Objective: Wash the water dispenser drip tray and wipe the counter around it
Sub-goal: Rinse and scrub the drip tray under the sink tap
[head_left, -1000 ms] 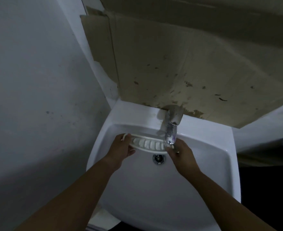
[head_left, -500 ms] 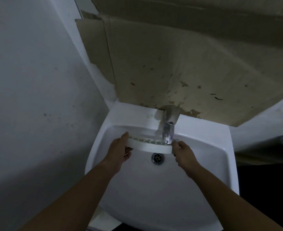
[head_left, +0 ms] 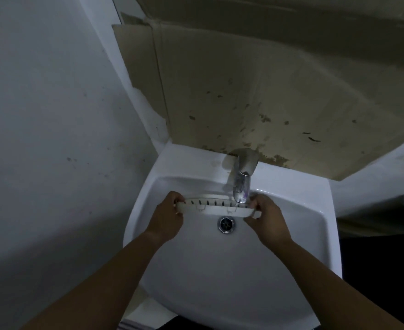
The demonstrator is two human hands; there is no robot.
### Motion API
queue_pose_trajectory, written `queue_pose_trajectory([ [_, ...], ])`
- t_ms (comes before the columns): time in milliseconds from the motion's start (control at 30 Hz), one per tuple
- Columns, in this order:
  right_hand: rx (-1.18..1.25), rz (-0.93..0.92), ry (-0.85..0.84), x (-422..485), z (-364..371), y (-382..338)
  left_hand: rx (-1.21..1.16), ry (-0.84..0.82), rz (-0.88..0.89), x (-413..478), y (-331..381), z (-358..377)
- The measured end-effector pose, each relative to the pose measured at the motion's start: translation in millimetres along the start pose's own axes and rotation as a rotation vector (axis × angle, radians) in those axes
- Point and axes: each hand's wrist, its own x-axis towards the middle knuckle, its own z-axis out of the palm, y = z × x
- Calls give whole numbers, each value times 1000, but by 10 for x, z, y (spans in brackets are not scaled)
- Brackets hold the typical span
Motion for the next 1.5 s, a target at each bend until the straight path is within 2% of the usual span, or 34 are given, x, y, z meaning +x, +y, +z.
queue_pose_trajectory([
  [233,6,-72,35,20,-7,-59,-90,29,-7,-7,-37,15],
  [367,3,-52,10,-16,-23,-110,22,141,171,-8,-9,3],
  [467,-88,-113,-12,-12,-32,-109,152,194,306,-39,28,0],
  [600,-183,-124,-31,-11,-56,-32,229,192,360,-64,80,45],
  [733,-84,-79,-46,-80,-206,84,123,58,240,-50,168,205],
  [933,19,119,-22,-121,-490,290,-137,-121,-184,-13,447,506],
  [1233,-143,249,89,-152,-258,226,-111,-152,-195,69,582,579],
  [1367,-144,286,163,-205,-143,171,-279,-198,-290,93,577,594],
  [1500,-179,305,129,-231,-169,263,-560,-274,-436,77,694,644],
])
